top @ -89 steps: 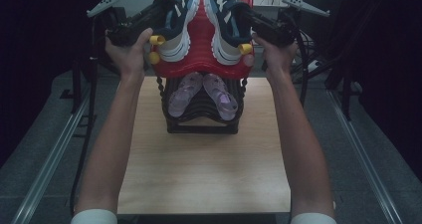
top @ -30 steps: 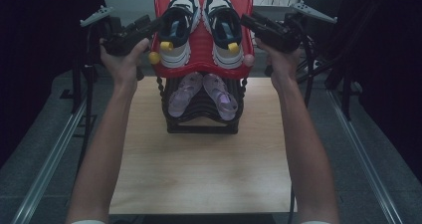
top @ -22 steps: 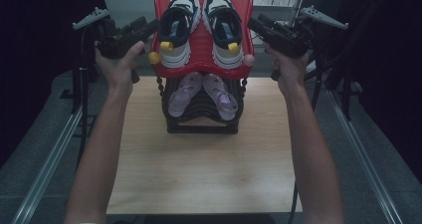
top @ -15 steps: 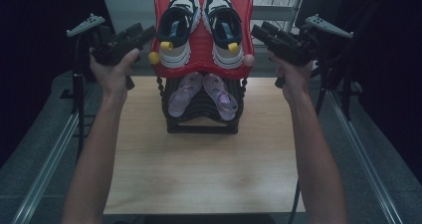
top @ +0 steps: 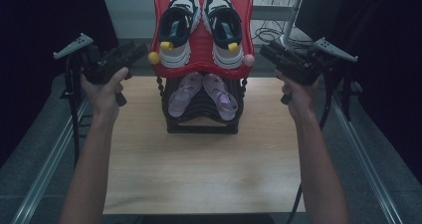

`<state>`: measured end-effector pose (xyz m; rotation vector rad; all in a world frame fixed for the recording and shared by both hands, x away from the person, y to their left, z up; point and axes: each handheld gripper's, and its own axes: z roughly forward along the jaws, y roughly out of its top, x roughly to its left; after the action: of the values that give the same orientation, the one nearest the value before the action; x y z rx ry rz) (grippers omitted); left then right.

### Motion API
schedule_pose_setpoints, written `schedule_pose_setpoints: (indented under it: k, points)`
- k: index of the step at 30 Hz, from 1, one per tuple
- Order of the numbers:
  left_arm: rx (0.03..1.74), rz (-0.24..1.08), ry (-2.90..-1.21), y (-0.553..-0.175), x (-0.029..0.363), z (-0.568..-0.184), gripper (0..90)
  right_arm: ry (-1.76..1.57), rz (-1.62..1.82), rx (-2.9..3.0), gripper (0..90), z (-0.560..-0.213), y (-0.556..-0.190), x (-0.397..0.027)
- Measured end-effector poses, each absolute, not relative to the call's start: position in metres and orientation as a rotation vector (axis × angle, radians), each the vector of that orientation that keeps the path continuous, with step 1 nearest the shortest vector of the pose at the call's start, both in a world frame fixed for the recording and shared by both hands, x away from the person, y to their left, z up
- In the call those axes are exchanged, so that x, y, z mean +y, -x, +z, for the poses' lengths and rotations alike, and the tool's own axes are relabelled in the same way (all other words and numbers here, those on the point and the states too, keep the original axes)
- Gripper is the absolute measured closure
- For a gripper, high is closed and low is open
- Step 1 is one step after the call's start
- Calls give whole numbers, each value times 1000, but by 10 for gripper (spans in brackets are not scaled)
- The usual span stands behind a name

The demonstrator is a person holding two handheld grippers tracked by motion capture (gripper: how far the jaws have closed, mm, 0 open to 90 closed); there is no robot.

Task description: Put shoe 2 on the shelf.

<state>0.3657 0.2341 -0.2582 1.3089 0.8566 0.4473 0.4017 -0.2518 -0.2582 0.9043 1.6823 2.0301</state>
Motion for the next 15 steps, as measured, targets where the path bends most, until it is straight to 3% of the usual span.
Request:
schedule_pose_setpoints:
  k: [15]
  points:
    - [886, 424, -1358, -346, 245, -306, 363, -925, 2006, 1695, 494, -302, -382, -271]
